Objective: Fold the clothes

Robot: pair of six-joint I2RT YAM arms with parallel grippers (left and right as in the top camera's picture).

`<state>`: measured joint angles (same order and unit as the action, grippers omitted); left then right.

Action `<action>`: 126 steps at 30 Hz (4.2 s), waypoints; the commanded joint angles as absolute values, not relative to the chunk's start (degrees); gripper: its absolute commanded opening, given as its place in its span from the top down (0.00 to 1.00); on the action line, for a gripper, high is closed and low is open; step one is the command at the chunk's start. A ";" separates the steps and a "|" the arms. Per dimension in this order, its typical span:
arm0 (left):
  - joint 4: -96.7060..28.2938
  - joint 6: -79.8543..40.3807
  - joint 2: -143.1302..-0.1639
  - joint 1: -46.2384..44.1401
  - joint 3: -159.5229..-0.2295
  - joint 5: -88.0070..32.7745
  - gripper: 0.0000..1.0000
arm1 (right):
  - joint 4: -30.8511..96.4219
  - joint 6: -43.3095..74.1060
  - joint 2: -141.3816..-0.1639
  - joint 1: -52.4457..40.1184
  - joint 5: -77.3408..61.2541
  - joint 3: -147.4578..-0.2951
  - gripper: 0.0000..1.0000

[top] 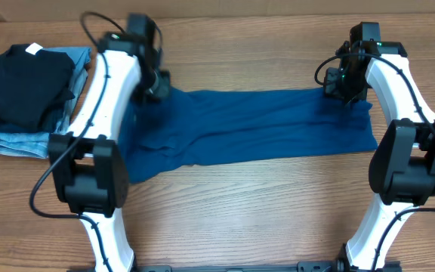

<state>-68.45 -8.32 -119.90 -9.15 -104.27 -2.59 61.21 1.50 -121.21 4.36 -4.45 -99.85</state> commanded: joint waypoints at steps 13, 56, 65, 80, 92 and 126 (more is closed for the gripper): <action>-46.78 -9.80 -120.33 -11.68 -81.17 4.29 0.96 | 61.63 1.74 -119.59 4.29 -4.10 -101.27 0.59; -60.95 -1.23 -120.20 -12.29 -105.69 -3.99 0.00 | 42.59 -3.05 -116.01 18.50 -8.49 -75.26 0.26; -61.25 -1.23 -120.20 -12.29 -105.69 -3.88 0.00 | 39.07 2.09 -116.03 19.05 -2.31 -70.48 0.34; -61.14 -1.23 -120.20 -12.29 -105.69 -3.88 0.00 | 39.29 2.13 -116.05 19.99 -10.39 -70.43 0.44; -60.58 -1.23 -120.20 -12.29 -105.71 -3.88 0.00 | 36.56 -3.51 -116.05 19.11 -9.98 -67.00 0.45; -65.39 -1.69 -120.20 -11.49 -117.14 -4.05 0.00 | 42.70 -5.96 -116.03 25.52 0.56 -87.90 0.96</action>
